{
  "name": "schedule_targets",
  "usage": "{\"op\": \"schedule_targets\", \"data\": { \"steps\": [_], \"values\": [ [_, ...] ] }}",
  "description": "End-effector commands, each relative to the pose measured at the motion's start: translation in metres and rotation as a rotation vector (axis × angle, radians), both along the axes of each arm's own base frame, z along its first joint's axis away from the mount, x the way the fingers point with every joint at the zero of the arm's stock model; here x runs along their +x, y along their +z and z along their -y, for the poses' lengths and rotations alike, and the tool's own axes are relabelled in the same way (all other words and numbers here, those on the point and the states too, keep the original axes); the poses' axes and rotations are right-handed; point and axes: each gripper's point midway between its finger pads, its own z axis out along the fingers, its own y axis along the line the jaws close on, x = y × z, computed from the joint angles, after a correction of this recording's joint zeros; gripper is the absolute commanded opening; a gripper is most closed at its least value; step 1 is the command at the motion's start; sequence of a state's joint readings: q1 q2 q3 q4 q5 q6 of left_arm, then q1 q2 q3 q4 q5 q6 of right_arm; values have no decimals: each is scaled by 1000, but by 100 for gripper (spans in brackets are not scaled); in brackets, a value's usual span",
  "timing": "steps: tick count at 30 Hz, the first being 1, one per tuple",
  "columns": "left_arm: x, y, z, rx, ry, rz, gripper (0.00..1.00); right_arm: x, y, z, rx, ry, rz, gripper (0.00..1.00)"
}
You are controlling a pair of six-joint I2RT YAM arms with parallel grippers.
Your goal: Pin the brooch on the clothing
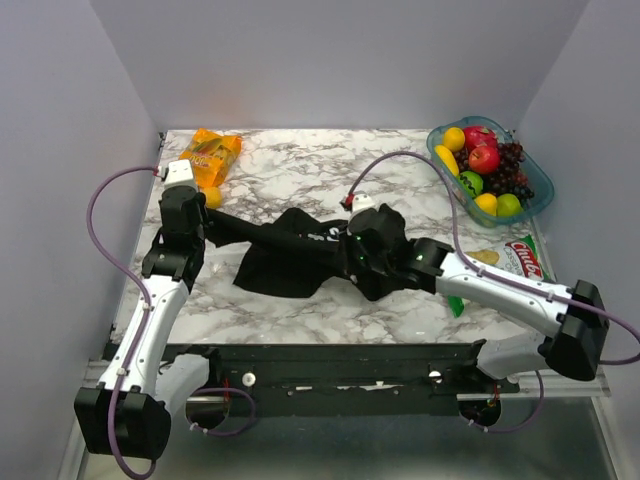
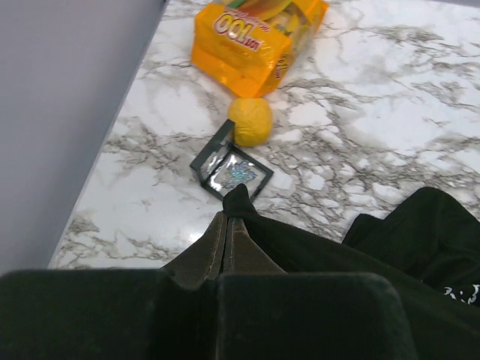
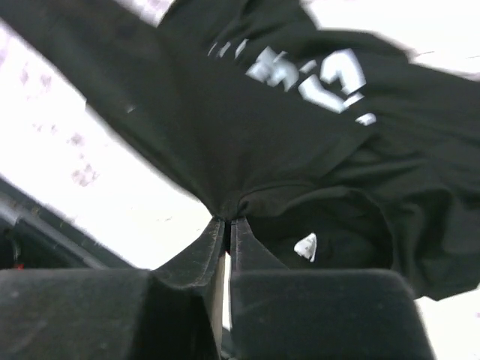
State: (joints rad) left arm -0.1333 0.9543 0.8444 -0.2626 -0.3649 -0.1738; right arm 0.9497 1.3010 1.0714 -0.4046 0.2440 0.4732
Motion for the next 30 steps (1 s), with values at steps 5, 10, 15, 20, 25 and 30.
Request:
{"op": "schedule_targets", "data": {
  "steps": [5, 10, 15, 20, 25, 30],
  "values": [
    [-19, -16, -45, 47, 165, -33, 0, -26, 3, -35, 112, 90, -57, 63],
    [-18, -22, -33, 26, 97, -37, 0, -31, -28, 20, -36, -24, -61, 94],
    [-10, -36, -3, -2, -53, -89, 23, -36, -63, 44, -113, -59, -124, 92],
    [-8, -39, 22, 48, -109, -118, 90, -42, -94, 48, -158, -85, -197, 88],
    [-17, -53, 100, 52, -407, -134, 94, -42, -114, 44, -154, -113, -252, 78],
    [-51, -93, 188, -22, -792, -297, 93, -37, -128, 44, -166, -158, -273, 75]
  ]
}}
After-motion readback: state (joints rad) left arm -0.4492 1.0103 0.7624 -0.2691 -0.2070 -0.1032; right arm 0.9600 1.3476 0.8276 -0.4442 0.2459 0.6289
